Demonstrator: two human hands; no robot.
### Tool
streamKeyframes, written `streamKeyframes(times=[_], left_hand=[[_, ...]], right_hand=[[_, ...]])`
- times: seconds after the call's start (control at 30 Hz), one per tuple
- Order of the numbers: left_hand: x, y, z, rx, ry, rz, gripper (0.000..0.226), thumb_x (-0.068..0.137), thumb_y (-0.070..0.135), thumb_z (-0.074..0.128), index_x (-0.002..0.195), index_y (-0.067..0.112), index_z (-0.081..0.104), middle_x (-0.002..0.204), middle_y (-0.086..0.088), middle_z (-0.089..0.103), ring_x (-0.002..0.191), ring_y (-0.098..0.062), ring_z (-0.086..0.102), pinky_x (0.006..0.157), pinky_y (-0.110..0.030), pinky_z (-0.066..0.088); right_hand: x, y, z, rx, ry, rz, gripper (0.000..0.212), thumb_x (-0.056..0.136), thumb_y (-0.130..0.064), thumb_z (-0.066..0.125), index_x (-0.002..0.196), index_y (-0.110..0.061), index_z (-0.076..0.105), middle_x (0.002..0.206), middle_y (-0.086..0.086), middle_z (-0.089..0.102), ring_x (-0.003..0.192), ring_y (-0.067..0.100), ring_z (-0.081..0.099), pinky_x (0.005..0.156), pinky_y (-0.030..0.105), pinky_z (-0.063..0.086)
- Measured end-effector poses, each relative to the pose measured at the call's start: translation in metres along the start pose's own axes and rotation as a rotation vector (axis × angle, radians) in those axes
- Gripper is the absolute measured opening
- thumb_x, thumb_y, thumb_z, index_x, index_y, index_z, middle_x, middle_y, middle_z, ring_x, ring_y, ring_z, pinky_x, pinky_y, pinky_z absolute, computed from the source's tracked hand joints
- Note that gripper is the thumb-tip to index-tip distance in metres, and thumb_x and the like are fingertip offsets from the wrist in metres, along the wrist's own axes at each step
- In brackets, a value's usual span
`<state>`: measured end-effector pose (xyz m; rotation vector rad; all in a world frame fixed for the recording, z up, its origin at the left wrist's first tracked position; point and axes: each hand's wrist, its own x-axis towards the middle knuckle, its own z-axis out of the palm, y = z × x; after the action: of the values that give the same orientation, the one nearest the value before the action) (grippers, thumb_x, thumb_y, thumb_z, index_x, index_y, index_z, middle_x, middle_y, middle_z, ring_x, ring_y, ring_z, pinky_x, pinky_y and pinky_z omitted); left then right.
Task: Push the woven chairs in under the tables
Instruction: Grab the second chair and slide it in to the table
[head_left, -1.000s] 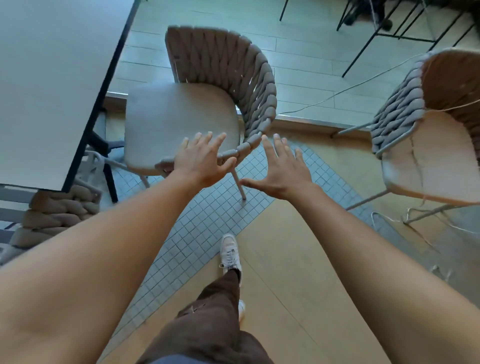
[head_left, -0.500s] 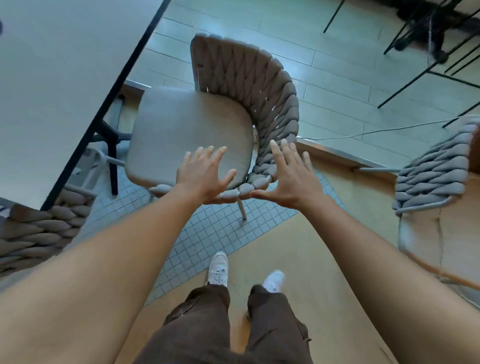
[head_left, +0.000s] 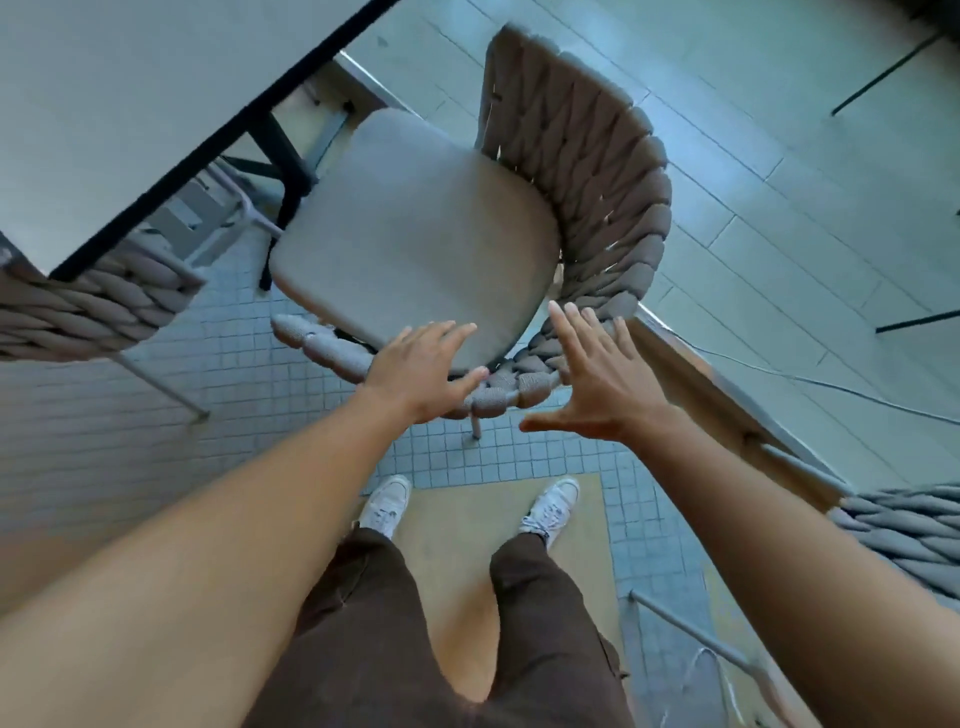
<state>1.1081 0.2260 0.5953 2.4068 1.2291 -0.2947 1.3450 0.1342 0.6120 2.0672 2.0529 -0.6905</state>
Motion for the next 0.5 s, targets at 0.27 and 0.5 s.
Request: streamKeyframes(times=[0.27, 0.5], left_hand=[[0.003, 0.063, 0.048, 0.032, -0.017, -0.045, 0.088, 0.082, 0.085, 0.033, 0.151, 0.029, 0.034, 0.153, 0.002, 0.042, 0.141, -0.018, 0.037, 0.118, -0.044, 0.025], [0.023, 0.062, 0.082, 0.11, 0.02, -0.109, 0.085, 0.076, 0.085, 0.044, 0.141, 0.031, 0.047, 0.131, 0.005, 0.062, 0.12, -0.019, 0.057, 0.101, -0.039, 0.043]], right_hand=[[0.026, 0.056, 0.008, -0.209, -0.086, -0.285, 0.147, 0.057, -0.098, 0.054, 0.158, -0.021, -0.019, 0.169, 0.009, 0.009, 0.155, 0.029, 0.003, 0.123, 0.055, 0.003], [0.086, 0.081, 0.015, -0.485, -0.157, -0.462, 0.133, 0.062, -0.094, 0.056, 0.161, -0.017, 0.009, 0.155, 0.003, 0.044, 0.151, 0.026, 0.023, 0.123, 0.053, 0.008]])
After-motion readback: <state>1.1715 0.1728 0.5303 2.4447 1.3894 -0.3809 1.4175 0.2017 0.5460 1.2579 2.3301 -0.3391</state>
